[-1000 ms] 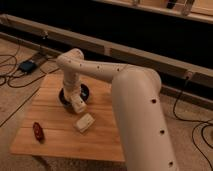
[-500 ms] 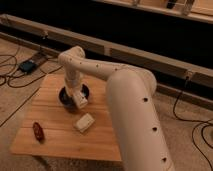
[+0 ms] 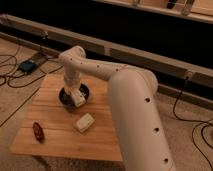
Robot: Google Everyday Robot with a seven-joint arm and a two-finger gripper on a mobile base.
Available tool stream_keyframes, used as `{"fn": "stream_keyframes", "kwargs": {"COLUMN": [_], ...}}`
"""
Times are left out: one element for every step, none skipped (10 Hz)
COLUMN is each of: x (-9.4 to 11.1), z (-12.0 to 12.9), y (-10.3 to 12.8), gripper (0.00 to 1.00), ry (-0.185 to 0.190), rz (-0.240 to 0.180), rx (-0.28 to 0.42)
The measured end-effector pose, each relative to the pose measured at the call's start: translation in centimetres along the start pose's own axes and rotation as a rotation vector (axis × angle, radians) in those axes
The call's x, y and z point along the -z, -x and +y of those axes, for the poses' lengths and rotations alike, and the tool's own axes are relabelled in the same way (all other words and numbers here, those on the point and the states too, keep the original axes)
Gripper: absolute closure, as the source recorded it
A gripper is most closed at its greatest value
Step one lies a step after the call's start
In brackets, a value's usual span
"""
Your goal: Place the bottle in the ceramic bowl
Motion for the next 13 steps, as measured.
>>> {"fn": "stream_keyframes", "kwargs": {"x": [0.0,0.0,-0.2,-0.5,-0.7,-1.1,-1.3,-1.6,-1.7,-1.7,-1.6,-1.7,-1.7], "z": [0.2,0.3,0.5,0.6,0.8,0.9,0.9,1.0,1.1,1.4,1.7,1.6,1.4], "y": [-0.5,-0.8,-1.3,-1.7,-2.0,-2.3,-2.3,-2.1,-1.9,-1.6,-1.5,-1.5,-1.6], "gripper": [0.37,0.29,0.22,0.20,0.20,0.20,0.20,0.20,0.20,0.20,0.20,0.20,0.20], "ry": [0.008,0.014,0.021,0.028,0.036,0.042,0.047,0.050,0.054,0.053,0.057,0.056,0.055], "rz": [0.022,0.036,0.049,0.060,0.068,0.073,0.076,0.076,0.077,0.078,0.080,0.079,0.079], "rx": [-0.008,-0.012,-0.019,-0.025,-0.029,-0.033,-0.036,-0.039,-0.042,-0.049,-0.051,-0.051,-0.048]}}
